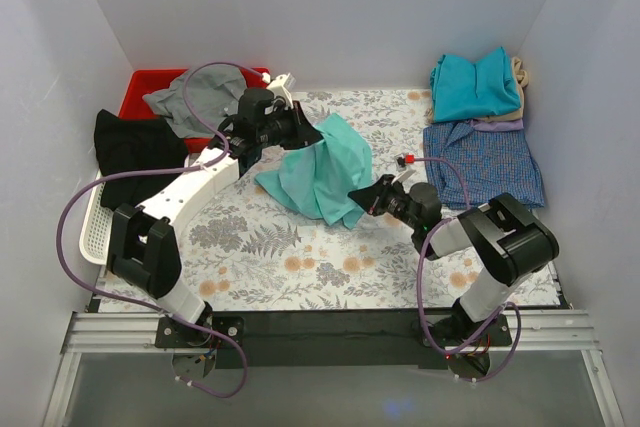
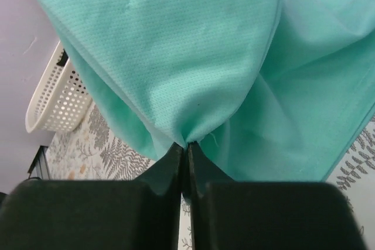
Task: Fold and stack the t-shirts
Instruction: Move the tshirt to the center of the board
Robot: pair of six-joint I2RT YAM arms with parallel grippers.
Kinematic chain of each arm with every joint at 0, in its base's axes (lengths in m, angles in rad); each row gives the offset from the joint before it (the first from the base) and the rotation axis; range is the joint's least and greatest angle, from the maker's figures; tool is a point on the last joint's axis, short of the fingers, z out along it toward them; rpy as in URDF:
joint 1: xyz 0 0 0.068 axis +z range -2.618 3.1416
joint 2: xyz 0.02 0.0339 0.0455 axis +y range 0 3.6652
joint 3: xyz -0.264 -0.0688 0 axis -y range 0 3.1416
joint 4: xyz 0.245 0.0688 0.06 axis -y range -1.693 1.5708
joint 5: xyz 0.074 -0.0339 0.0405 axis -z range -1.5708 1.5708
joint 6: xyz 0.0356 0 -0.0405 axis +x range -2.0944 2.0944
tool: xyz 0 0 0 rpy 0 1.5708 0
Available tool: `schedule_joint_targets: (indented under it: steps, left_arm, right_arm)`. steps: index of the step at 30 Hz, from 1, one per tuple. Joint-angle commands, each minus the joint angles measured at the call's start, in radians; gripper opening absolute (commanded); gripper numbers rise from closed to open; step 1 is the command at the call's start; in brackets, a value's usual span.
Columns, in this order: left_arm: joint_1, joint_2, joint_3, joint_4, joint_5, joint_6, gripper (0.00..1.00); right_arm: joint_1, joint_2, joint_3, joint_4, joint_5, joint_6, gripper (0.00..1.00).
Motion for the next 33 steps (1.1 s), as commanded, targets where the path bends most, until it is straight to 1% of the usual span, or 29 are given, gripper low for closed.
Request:
schedule_joint_targets:
  steps: [1, 4, 5, 6, 7, 8, 9, 10, 11, 12, 13, 14, 15, 16, 17, 18, 19, 20, 21, 22, 25, 26, 29, 30, 33]
  left_arm:
    - [0.013, -0.081, -0.010, 0.004, 0.004, 0.017, 0.00]
    - [0.019, -0.082, -0.007, -0.006, 0.003, 0.025, 0.00]
    - [0.019, -0.084, -0.004, -0.028, -0.002, 0.035, 0.02]
    - [0.018, -0.085, 0.001, -0.045, -0.008, 0.043, 0.09]
    - [0.018, -0.087, 0.002, -0.062, -0.010, 0.051, 0.24]
    - [0.018, -0.093, -0.001, -0.097, -0.013, 0.058, 0.38]
    - [0.019, -0.099, -0.015, -0.111, -0.013, 0.063, 0.81]
    - [0.018, -0.108, -0.025, -0.124, -0.014, 0.068, 0.85]
    - [0.019, -0.131, -0.038, -0.149, -0.022, 0.068, 0.85]
    - [0.019, -0.147, -0.070, -0.155, -0.023, 0.066, 0.85]
    - [0.019, -0.162, -0.088, -0.160, -0.029, 0.066, 0.85]
    - [0.018, -0.194, -0.104, -0.160, -0.051, 0.065, 0.85]
    - [0.019, -0.206, -0.117, -0.160, -0.062, 0.060, 0.85]
    - [0.019, -0.216, -0.137, -0.160, -0.069, 0.058, 0.86]
    - [0.019, -0.220, -0.144, -0.158, -0.077, 0.057, 0.86]
    - [0.019, -0.217, -0.144, -0.160, -0.083, 0.058, 0.86]
    - [0.019, -0.208, -0.131, -0.164, -0.088, 0.058, 0.86]
    - [0.019, -0.199, -0.122, -0.169, -0.092, 0.058, 0.86]
    - [0.019, -0.178, -0.114, -0.169, -0.086, 0.058, 0.86]
    - [0.019, -0.165, -0.096, -0.169, -0.083, 0.058, 0.86]
    - [0.018, -0.104, -0.062, -0.168, -0.048, 0.055, 0.86]
    - [0.019, -0.082, -0.044, -0.169, -0.036, 0.058, 0.86]
    - [0.016, -0.012, -0.030, -0.171, 0.010, 0.054, 0.87]
    - [0.018, 0.005, -0.025, -0.174, 0.013, 0.049, 0.87]
    - [0.015, 0.060, -0.027, -0.158, -0.009, 0.028, 0.87]
  right_arm:
    - [-0.006, 0.011, -0.006, 0.228, -0.097, 0.037, 0.01]
    - [-0.006, -0.046, -0.003, 0.207, -0.158, 0.008, 0.01]
    - [-0.006, -0.115, -0.001, 0.160, -0.168, -0.002, 0.01]
    - [-0.004, -0.162, 0.009, 0.086, -0.178, -0.022, 0.01]
    - [-0.003, -0.216, 0.028, 0.007, -0.191, -0.097, 0.01]
    - [0.000, -0.337, 0.073, -0.236, -0.191, -0.149, 0.01]
    - [0.014, -0.400, 0.116, -0.379, -0.136, -0.201, 0.01]
    - [0.023, -0.461, 0.152, -0.542, -0.100, -0.307, 0.01]
    - [0.028, -0.579, 0.176, -0.768, -0.050, -0.335, 0.01]
    - [0.035, -0.633, 0.225, -0.896, 0.075, -0.349, 0.01]
    - [0.034, -0.726, 0.247, -0.996, 0.119, -0.366, 0.01]
    - [0.035, -0.768, 0.288, -1.189, 0.160, -0.395, 0.01]
    - [0.038, -0.808, 0.298, -1.273, 0.256, -0.379, 0.01]
    - [0.040, -0.847, 0.307, -1.337, 0.313, -0.366, 0.01]
    - [0.039, -0.931, 0.306, -1.399, 0.347, -0.336, 0.01]
    - [0.040, -0.972, 0.307, -1.504, 0.427, -0.310, 0.01]
    - [0.040, -1.049, 0.310, -1.560, 0.458, -0.291, 0.01]
    - [0.040, -1.089, 0.312, -1.598, 0.486, -0.268, 0.01]
    - [0.040, -1.127, 0.315, -1.632, 0.553, -0.219, 0.01]
    - [0.040, -1.195, 0.324, -1.683, 0.573, -0.202, 0.01]
    - [0.040, -1.293, 0.358, -1.673, 0.604, -0.216, 0.01]
    - [0.040, -1.304, 0.367, -1.663, 0.615, -0.228, 0.01]
    - [0.040, -1.277, 0.442, -1.669, 0.680, -0.311, 0.01]
    - [0.040, -1.258, 0.469, -1.680, 0.729, -0.322, 0.01]
    - [0.040, -1.200, 0.520, -1.689, 0.797, -0.358, 0.01]
